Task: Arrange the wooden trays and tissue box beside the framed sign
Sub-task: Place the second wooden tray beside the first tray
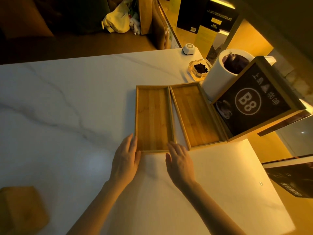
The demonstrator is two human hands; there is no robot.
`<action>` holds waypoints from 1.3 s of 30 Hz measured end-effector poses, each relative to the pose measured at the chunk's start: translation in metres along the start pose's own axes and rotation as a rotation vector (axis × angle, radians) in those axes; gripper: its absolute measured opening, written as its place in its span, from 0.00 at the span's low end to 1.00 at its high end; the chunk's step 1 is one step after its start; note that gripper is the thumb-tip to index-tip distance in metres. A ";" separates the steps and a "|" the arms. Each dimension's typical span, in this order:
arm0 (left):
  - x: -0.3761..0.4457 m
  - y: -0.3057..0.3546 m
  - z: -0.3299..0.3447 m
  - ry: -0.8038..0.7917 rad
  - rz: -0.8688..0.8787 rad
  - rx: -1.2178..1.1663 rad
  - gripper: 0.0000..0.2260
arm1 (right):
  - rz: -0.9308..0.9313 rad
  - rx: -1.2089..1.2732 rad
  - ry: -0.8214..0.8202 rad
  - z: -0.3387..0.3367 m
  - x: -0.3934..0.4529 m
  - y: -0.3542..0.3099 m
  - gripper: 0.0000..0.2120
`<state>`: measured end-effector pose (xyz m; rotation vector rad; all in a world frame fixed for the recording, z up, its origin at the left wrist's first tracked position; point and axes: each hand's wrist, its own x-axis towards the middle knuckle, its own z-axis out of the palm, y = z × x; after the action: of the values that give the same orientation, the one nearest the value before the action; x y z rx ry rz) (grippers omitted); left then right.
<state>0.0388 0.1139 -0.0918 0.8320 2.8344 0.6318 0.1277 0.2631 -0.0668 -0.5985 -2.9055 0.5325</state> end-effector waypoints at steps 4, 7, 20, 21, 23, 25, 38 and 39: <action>-0.018 -0.004 0.009 -0.140 -0.017 0.071 0.33 | 0.006 -0.124 -0.203 0.015 -0.021 -0.005 0.26; -0.021 -0.006 0.013 -0.184 -0.020 0.035 0.36 | 0.028 -0.119 -0.276 0.026 -0.028 -0.002 0.35; -0.022 0.006 0.017 -0.223 -0.023 -0.025 0.36 | 0.036 -0.064 -0.307 0.019 -0.030 0.008 0.36; -0.022 0.008 0.017 -0.223 -0.023 -0.030 0.36 | 0.034 -0.064 -0.303 0.018 -0.029 0.010 0.35; -0.023 0.011 0.018 -0.232 -0.021 -0.027 0.37 | 0.033 -0.063 -0.297 0.017 -0.030 0.015 0.33; -0.024 0.015 0.018 -0.239 -0.019 -0.024 0.37 | 0.019 -0.067 -0.283 0.018 -0.031 0.020 0.33; -0.028 0.029 0.027 -0.245 -0.022 -0.068 0.35 | 0.022 -0.088 -0.271 0.014 -0.031 0.036 0.34; -0.028 0.029 0.028 -0.246 -0.023 -0.067 0.35 | 0.021 -0.085 -0.263 0.014 -0.032 0.036 0.34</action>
<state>0.0833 0.1308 -0.1047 0.8044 2.5840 0.5739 0.1672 0.2769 -0.0948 -0.6131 -3.1869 0.5293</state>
